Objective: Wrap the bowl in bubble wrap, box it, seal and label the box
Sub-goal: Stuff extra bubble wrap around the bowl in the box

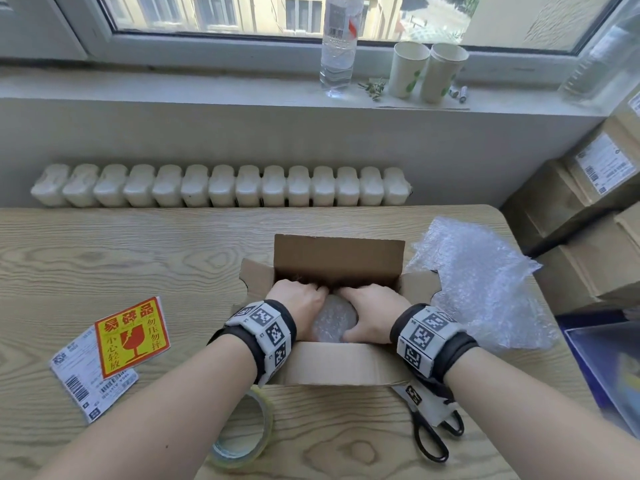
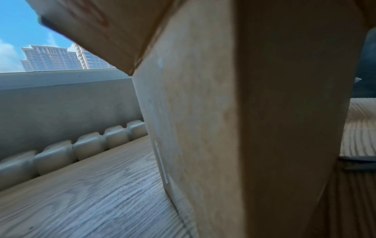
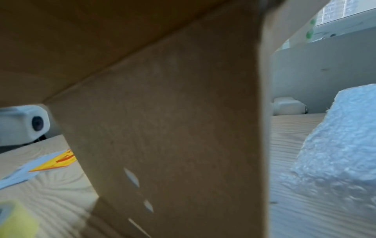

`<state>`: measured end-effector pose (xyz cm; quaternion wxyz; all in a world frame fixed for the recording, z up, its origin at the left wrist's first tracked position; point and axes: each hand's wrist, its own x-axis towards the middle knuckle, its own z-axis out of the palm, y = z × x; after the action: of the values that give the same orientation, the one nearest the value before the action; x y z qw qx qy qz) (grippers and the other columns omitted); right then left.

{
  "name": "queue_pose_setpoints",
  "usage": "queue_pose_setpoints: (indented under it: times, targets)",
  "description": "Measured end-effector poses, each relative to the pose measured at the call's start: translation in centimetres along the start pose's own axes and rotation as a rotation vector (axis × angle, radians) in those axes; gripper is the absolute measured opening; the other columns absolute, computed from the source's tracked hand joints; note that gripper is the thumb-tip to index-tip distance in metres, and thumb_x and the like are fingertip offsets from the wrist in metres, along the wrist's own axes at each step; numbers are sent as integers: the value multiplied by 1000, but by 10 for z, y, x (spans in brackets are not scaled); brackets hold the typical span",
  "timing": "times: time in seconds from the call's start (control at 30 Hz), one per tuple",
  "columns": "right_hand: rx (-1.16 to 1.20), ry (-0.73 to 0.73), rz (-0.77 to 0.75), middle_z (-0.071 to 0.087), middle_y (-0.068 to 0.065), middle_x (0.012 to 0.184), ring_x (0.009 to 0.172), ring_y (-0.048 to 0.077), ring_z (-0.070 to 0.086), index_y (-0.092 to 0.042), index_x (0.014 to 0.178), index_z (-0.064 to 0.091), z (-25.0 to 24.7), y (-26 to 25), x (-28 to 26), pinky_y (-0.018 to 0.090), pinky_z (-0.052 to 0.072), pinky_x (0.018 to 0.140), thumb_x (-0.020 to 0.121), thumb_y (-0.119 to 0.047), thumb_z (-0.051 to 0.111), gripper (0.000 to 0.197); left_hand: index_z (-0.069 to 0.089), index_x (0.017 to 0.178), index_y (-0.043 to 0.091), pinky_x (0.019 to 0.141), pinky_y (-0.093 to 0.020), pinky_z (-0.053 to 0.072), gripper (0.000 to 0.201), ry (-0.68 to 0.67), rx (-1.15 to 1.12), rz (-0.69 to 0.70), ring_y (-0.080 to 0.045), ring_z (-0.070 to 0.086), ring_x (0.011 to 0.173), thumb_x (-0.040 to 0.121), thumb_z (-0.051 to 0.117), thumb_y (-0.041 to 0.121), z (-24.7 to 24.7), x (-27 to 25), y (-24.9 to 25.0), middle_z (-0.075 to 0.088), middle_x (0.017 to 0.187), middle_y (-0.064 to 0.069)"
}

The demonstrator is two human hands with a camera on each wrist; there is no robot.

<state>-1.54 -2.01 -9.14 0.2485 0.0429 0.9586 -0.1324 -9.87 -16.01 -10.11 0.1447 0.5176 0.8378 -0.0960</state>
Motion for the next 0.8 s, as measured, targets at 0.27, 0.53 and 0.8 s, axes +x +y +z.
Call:
queue_pose_setpoints:
  times: [0.27, 0.53, 0.8]
  targets:
    - [-79, -74, 43, 62, 11, 111, 100, 34, 63, -19, 136, 31, 11, -3, 12, 42, 54, 80, 73, -30, 73, 77, 46, 127, 11, 76, -33, 48, 41, -72, 5, -29, -27, 62, 103, 87, 56, 19, 1, 0, 3, 59, 119, -5]
    - [-32, -127, 48, 60, 14, 118, 105, 35, 60, -20, 137, 31, 6, -5, 9, 41, 53, 83, 83, -38, 61, 65, 58, 122, 7, 92, -38, 49, 31, -297, 180, -33, -29, 57, 115, 93, 47, 8, -15, -7, 3, 60, 125, -11]
    - [-126, -55, 45, 65, 7, 114, 106, 29, 61, -15, 119, 61, -24, -19, -11, 36, 52, 87, 80, -23, 64, 40, 60, 109, 11, 79, -33, 47, 23, -109, 54, -57, -28, 61, 102, 87, 56, 16, -52, -30, -4, 64, 111, -9]
